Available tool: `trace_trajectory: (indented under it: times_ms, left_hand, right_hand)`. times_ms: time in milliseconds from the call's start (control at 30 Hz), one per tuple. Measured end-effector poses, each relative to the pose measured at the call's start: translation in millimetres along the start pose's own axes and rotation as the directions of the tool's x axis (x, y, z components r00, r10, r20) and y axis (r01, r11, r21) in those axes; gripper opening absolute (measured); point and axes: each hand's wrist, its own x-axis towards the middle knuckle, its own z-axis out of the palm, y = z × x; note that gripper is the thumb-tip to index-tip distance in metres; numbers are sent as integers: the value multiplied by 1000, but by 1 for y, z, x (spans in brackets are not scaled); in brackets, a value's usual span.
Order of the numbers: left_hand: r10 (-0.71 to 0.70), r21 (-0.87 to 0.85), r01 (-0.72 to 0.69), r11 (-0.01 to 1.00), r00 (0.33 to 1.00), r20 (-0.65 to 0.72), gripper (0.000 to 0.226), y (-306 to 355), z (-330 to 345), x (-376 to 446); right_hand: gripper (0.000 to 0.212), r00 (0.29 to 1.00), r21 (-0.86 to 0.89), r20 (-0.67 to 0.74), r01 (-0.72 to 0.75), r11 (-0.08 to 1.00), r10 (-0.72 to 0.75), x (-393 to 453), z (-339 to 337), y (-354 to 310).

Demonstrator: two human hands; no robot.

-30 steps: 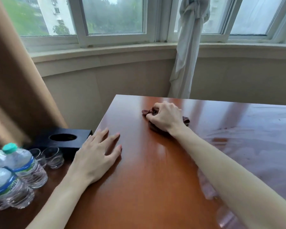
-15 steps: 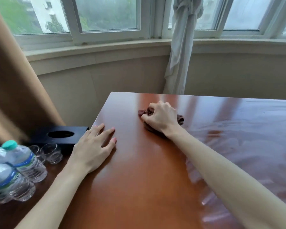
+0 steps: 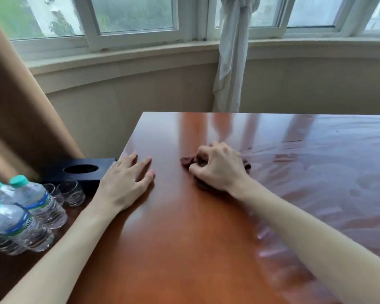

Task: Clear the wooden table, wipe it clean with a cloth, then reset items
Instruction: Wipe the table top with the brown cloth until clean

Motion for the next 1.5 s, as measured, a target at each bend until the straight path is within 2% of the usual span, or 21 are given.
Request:
trace_trajectory:
  times_ms: [100, 200, 333, 433, 567, 733, 867, 1000, 1100, 1200, 1300, 1400, 1500]
  left_hand:
    - [15, 38, -14, 999, 1000, -24, 73, -1, 2, 2]
    - [2, 53, -1, 999, 1000, -16, 70, -6, 5, 6]
    - [-15, 39, 15, 999, 1000, 14, 68, -7, 4, 7]
    - [-34, 6, 34, 999, 998, 50, 69, -3, -1, 5]
    - [-30, 32, 27, 999, 994, 105, 72, 3, -7, 3]
    - [-74, 323, 5, 947, 977, 202, 68, 35, -15, 9]
    - [-78, 149, 53, 987, 982, 171, 69, 57, -4, 0]
    - [-98, 103, 85, 991, 987, 127, 67, 53, 11, 0]
    - [-101, 83, 94, 992, 991, 82, 69, 49, 11, -6]
    - [-111, 89, 104, 991, 991, 75, 78, 47, 16, 0]
    - [-122, 101, 116, 988, 991, 55, 78, 45, 18, 3]
    - [-130, 117, 123, 985, 990, 48, 78, 46, 19, 3]
    - [-127, 83, 122, 989, 990, 54, 77, 46, 18, 2]
  right_hand:
    - [36, 995, -8, -49, -89, 996, 88, 94, 28, 29]
    - [38, 982, -5, -87, -166, 986, 165, 178, 53, 52]
    - [39, 963, -16, -115, -247, 969, 243, 222, 67, 62]
    - [40, 973, -40, -90, -218, 975, 213, 188, 58, 50]
    - [35, 992, 0, -25, -123, 992, 123, 82, 30, 13]
    - [37, 998, 26, 4, 70, 997, -70, -69, -12, -37]
    - [35, 987, 43, 29, 154, 987, -156, -111, -25, -48]
    - [40, 998, 8, 46, 47, 999, -47, -30, -9, -21]
    - [42, 997, -23, 1, -78, 997, 78, 53, 12, 8]
    - [41, 989, -17, -37, -144, 989, 143, 138, 38, 39]
    - [43, 978, -12, -77, -194, 981, 192, 203, 56, 62]
    - [42, 974, -22, -81, -215, 976, 212, 230, 64, 72]
    - [40, 977, -43, -87, -201, 979, 196, 203, 59, 64]
